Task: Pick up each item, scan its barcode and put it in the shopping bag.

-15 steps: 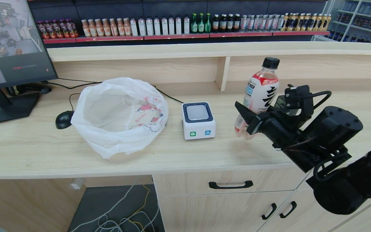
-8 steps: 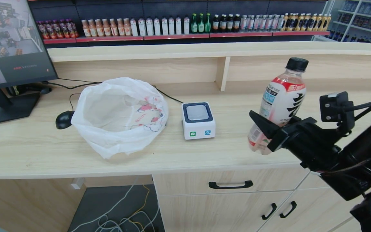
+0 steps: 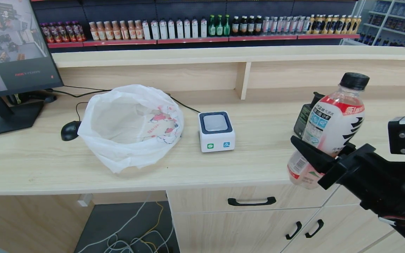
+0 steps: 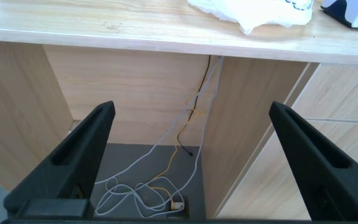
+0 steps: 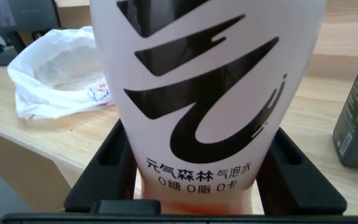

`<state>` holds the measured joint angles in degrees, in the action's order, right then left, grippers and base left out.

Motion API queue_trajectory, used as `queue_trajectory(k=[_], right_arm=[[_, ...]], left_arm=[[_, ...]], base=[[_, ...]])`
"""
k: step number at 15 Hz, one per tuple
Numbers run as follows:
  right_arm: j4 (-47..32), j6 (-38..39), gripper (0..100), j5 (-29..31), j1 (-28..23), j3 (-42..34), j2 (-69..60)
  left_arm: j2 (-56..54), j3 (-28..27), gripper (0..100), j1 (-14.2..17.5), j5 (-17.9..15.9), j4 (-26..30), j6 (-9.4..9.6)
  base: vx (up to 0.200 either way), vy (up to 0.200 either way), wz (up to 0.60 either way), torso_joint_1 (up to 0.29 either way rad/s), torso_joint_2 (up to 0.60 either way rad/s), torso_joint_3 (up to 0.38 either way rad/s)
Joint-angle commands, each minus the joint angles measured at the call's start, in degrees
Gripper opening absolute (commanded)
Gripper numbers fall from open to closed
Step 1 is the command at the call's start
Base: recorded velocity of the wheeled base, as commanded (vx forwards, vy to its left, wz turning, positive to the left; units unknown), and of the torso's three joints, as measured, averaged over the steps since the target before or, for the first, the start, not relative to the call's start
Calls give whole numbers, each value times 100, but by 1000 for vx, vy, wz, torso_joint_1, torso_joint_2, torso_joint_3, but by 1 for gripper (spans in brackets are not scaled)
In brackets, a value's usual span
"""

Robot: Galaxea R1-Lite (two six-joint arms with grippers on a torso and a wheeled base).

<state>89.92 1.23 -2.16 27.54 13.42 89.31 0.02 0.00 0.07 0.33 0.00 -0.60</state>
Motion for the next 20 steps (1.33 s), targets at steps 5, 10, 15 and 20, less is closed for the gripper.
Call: queue_trajectory(k=[5,10,15,20], right_arm=[[8,9,0,-13,674,-94,-291],[8,343,0,-65,1597,-112,-344],[8,1081,0,-127,2265,249,-274],[8,2496,0,-180,2265,688,-159]], left_arm=[[-2,0,100,1,2,0,-2],[-2,0,100,1,2,0,-2],[-2,0,100,1,2,0,-2],[-2,0,100,1,2,0,-2]], base=[[0,0,0,0,0,0],[0,0,0,0,0,0],[0,0,0,0,0,0],[0,0,0,0,0,0]])
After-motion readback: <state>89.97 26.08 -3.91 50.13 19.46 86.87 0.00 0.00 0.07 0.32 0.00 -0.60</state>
